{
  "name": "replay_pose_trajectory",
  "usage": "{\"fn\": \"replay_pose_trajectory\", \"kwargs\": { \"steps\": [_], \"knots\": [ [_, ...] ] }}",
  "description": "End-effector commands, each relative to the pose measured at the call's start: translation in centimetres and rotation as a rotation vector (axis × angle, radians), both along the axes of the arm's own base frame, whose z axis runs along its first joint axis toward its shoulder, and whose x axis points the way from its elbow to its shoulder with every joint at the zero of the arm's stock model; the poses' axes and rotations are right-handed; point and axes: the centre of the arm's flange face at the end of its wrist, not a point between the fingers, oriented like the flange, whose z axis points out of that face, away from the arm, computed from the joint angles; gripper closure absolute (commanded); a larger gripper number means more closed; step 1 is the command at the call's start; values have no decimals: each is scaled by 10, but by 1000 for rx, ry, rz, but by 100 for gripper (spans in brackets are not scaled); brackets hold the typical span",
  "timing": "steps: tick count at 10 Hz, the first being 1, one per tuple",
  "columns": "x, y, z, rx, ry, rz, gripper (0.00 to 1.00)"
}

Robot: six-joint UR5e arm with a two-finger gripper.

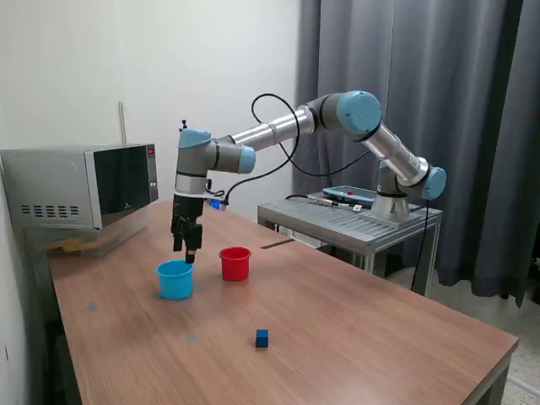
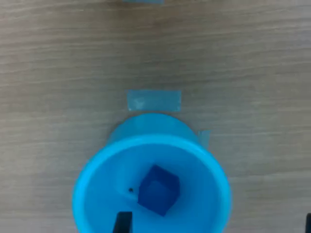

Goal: Place red objects in the red bin, and blue objects in the blue bin.

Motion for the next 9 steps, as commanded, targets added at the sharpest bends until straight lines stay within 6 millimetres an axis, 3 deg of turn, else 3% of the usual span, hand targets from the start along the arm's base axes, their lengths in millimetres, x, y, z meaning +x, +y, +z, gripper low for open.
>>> {"fn": "replay_pose_trajectory", "kwargs": {
  "steps": [1, 2, 3, 7, 8, 9],
  "knots": [
    [3, -42, 23, 5, 19, 49, 0],
    [8, -77, 41, 8, 34, 93, 0],
    [9, -100, 49, 9, 42, 119, 0],
    [25, -206, 47, 2, 34, 239, 0],
    [30, -227, 43, -4, 31, 226, 0],
    [31, -239, 46, -31, 61, 100, 0]
  ]
}}
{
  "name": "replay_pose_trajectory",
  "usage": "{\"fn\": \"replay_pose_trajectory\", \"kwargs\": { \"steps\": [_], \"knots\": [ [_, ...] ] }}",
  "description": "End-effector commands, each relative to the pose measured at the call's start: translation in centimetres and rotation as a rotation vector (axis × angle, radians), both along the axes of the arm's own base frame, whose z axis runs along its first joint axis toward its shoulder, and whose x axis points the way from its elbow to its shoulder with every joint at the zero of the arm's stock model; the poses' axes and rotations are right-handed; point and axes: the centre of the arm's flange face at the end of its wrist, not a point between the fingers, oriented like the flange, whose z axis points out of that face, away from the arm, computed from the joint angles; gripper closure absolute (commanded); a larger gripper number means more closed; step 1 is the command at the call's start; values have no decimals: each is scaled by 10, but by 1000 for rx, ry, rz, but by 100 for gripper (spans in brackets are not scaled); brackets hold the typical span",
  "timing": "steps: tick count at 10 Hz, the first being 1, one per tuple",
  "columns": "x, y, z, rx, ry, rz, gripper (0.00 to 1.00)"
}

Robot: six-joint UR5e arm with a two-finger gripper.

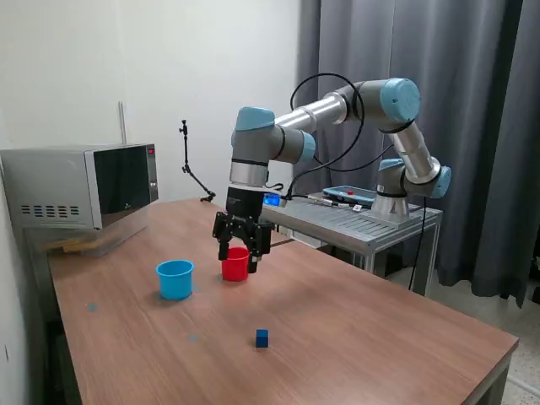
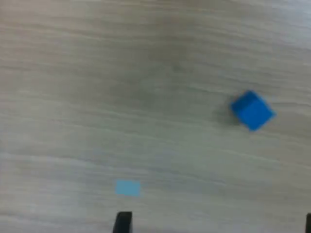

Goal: Place red objects in the red bin, and blue objects in the blue bin.

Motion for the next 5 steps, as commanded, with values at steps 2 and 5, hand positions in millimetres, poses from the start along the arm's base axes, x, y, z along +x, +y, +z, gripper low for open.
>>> {"fn": "replay_pose_trajectory", "kwargs": {
  "steps": [2, 5],
  "knots": [
    [14, -62, -2, -53, 12, -171, 0],
    [26, -89, -14, -77, -26, -363, 0]
  ]
}}
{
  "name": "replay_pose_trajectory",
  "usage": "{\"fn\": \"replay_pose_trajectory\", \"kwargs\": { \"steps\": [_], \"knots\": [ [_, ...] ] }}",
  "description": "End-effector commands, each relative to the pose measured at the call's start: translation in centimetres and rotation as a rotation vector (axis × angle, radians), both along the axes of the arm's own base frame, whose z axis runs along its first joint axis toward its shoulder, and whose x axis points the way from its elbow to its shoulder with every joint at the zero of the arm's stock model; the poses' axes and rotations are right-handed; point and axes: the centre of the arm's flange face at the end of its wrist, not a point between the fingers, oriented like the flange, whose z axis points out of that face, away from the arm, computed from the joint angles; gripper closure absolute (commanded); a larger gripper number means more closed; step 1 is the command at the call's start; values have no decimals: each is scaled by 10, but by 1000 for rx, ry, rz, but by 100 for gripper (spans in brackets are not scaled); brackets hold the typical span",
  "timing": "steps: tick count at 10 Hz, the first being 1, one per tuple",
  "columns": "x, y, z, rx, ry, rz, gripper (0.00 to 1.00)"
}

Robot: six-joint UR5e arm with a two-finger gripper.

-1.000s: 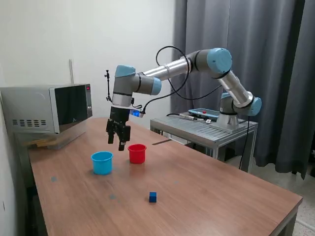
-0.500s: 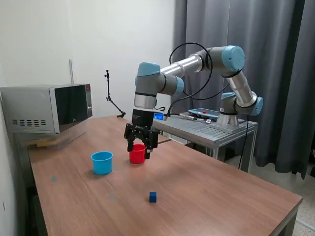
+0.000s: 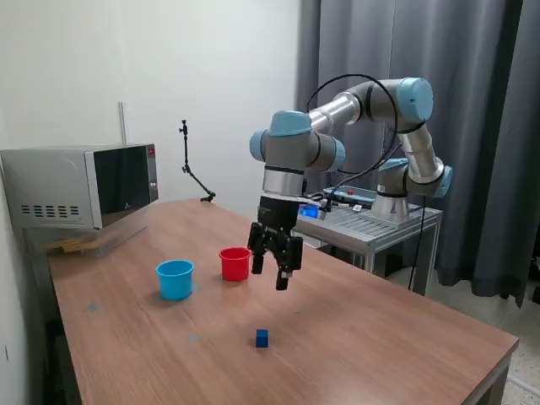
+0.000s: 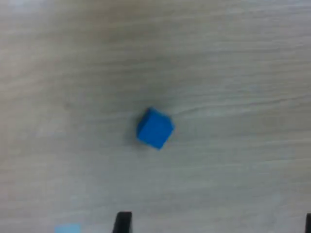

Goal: Place red objects in the red bin, and blue objects in the blue bin.

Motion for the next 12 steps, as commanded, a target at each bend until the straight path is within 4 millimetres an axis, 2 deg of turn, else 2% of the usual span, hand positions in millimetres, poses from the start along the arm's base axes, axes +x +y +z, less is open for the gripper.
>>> {"fn": "replay_pose_trajectory", "kwargs": {
  "steps": [1, 3, 4, 6, 9, 12],
  "knots": [
    [11, -15, -13, 7, -41, -179, 0],
    [30, -35, -35, 53, -90, -312, 0],
    [35, -34, -46, 51, -107, -420, 0],
    [41, -44, -50, 51, -115, -432, 0],
    [37, -49, -51, 48, -107, -421, 0],
    [28, -52, -76, 51, -119, -416, 0]
  ]
}}
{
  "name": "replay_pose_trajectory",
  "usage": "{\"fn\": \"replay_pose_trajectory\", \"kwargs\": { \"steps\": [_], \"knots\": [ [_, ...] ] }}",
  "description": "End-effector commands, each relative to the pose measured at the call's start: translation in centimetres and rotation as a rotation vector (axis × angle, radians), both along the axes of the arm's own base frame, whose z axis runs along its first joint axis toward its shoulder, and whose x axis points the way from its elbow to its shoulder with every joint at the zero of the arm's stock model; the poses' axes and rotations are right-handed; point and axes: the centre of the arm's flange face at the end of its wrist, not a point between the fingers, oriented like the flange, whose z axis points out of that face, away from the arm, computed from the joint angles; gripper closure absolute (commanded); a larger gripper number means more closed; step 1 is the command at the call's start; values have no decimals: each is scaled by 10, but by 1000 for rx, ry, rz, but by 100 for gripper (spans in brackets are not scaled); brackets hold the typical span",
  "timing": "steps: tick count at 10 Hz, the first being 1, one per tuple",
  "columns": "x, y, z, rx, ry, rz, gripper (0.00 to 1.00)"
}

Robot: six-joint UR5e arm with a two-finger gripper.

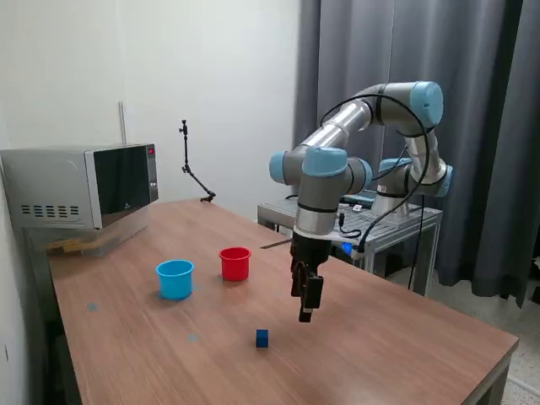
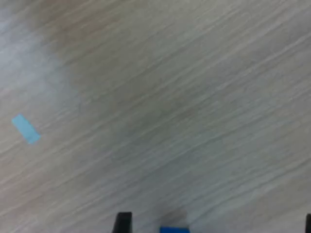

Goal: Place red objects in the red bin, and blue objects in the blue bin.

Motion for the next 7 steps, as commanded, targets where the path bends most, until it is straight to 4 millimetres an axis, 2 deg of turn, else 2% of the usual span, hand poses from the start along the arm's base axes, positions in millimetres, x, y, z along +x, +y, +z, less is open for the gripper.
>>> {"fn": "replay_pose_trajectory", "kwargs": {
  "steps": [1, 5, 7],
  "knots": [
    [-4, -2, -16, 1, -9, 2, 0],
    [-7, 9, -30, 2, -26, -12, 0],
    [-16, 15, -40, 2, -26, -18, 0]
  ]
}}
